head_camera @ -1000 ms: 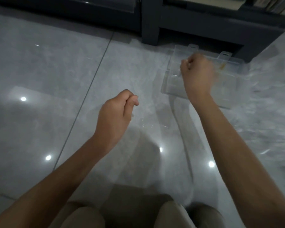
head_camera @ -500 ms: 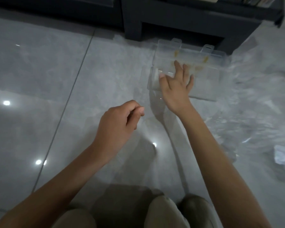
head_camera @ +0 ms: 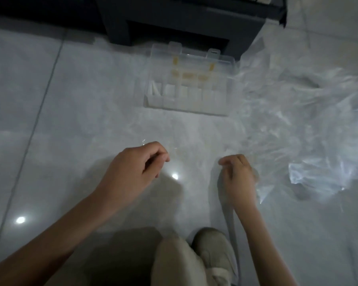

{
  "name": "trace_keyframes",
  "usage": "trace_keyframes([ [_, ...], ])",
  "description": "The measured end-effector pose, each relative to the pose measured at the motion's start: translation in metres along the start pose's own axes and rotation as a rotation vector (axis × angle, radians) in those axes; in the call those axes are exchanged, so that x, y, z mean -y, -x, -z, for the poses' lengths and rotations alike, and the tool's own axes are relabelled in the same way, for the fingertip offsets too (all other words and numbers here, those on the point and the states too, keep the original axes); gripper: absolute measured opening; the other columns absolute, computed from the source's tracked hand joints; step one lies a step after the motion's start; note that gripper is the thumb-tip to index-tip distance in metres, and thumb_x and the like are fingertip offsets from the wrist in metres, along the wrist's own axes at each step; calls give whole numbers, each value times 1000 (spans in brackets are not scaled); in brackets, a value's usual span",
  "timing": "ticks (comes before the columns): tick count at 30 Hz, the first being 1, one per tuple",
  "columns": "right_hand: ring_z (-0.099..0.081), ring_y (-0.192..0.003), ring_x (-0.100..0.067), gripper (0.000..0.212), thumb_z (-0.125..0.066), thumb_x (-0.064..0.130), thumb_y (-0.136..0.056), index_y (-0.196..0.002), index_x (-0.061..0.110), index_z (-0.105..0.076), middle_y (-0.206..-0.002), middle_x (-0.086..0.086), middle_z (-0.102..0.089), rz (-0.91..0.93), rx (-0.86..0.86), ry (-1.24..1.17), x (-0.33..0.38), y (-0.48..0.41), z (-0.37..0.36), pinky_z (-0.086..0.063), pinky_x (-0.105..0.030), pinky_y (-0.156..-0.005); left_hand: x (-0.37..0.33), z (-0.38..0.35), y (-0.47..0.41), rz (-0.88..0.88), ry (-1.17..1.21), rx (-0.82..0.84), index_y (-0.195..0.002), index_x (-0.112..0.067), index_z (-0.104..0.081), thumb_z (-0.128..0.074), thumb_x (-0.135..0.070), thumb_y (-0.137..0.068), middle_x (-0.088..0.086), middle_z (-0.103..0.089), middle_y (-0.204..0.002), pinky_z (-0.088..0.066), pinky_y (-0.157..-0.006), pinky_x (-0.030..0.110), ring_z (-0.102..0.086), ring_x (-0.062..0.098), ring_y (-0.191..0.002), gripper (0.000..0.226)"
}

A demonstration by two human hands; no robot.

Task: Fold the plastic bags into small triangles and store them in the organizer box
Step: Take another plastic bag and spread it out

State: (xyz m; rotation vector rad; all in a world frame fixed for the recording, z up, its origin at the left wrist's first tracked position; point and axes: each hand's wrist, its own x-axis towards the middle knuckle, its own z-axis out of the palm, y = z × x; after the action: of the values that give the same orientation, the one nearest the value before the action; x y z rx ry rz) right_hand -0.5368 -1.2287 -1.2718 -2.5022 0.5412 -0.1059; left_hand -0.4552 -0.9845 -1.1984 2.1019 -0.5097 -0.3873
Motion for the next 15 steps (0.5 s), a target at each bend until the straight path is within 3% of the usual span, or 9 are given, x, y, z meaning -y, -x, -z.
trace_keyframes([
  [2,-60,-79,-2,28,-51,5,-80,-81,30,-61,-86,13,-61,40,73,-292,14,-2,8,-42,-13,-68,2,0,2,25,-4,14,-88,-30,-62,-42,-50,-86,-12,-64,-73,-52,-62,37,-63,12,-64,29],
  [5,-61,-80,-5,20,-57,9,-84,-80,27,-65,-83,13,-64,-12,311,-858,48,-3,23,-46,-18,-76,9,-3,4,7,23,3,-107,-38,-59,-60,-47,-81,-18,-61,-105,-50,-82,23,-60,4,-98,27],
  [7,-62,-81,-12,15,-63,10,-84,-81,25,-67,-82,6,-63,-59,542,-1285,74,-3,28,-51,-25,-81,12,-4,5,-49,21,-28,-127,-39,-47,-78,-45,-75,-10,-40,-138,-36,-97,7,-37,-9,-126,61],
  [10,-63,-67,-16,17,-51,5,-85,-83,15,-65,-73,-2,-60,-270,759,-1798,104,-8,20,-57,-37,-75,6,3,4,17,98,-25,-135,-52,-32,-82,-56,-61,-7,-12,-151,-20,-101,-3,-8,-16,-137,90],
  [12,-67,-74,-19,12,-53,16,-89,-91,12,-64,-83,-7,-67,-366,807,-1946,117,-13,11,-58,-38,-74,5,12,0,51,154,-8,-121,-64,-42,-78,-61,-55,-13,-23,-148,-28,-103,4,-21,-9,-138,75],
  [15,-67,-93,-24,46,-81,33,-72,-107,13,-59,-103,-11,-68,-340,776,-1926,119,-19,-2,-56,-37,-81,7,25,-5,136,327,-19,-86,-41,-62,-81,-48,-54,-21,-57,-122,-46,-86,13,-59,1,-112,38],
])
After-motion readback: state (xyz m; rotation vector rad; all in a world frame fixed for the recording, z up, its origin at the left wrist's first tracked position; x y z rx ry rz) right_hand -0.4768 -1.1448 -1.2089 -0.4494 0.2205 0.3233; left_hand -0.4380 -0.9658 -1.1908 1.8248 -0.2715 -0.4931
